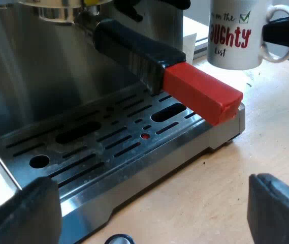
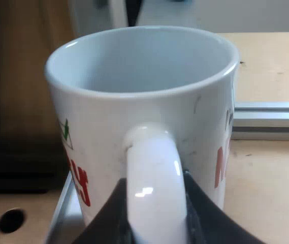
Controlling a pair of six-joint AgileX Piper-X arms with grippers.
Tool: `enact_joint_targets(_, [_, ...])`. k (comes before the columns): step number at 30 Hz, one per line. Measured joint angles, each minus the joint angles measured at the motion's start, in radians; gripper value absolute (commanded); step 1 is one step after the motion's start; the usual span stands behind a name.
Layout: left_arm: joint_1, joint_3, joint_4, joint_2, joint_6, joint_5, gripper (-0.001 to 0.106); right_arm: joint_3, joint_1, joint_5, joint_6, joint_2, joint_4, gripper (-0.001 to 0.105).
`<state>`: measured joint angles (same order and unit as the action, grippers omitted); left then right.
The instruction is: Remove mug from coffee machine
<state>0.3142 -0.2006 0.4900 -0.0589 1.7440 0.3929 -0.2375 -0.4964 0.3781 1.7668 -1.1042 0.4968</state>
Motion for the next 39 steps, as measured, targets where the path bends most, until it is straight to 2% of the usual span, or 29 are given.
enact_joint_targets(5, [0.0,0.0,0.0,0.0,0.0,0.002,0.077,0.007,0.07,-0.047,0.0,0.0,0.0,0.0])
enact_joint_targets(7, [0.0,0.0,0.0,0.0,0.0,0.002,0.077,0.033,0.105,-0.089,0.0,0.001,0.002,0.0])
enact_joint_targets(12, [0.0,0.0,0.0,0.0,0.0,0.002,0.077,0.089,0.131,-0.098,0.0,0.003,-0.007,0.0])
enact_joint_targets(14, [0.0,0.0,0.0,0.0,0.0,0.002,0.077,0.115,0.136,-0.106,0.029,-0.007,0.036,0.0])
enact_joint_targets(18, [0.0,0.0,-0.006,0.0,0.0,0.002,0.077,0.135,0.139,-0.142,0.076,-0.089,0.145,0.0])
enact_joint_targets(27, [0.0,0.0,-0.006,0.0,0.0,0.002,0.077,0.136,0.139,-0.171,0.083,-0.294,0.375,0.0])
enact_joint_targets(34, [0.0,0.0,-0.006,0.0,0.0,0.002,0.077,0.136,0.139,-0.171,0.08,-0.348,0.453,0.0])
enact_joint_targets(39, [0.0,0.0,-0.006,0.0,0.0,0.002,0.077,0.136,0.139,-0.171,0.013,-0.347,0.449,0.0])
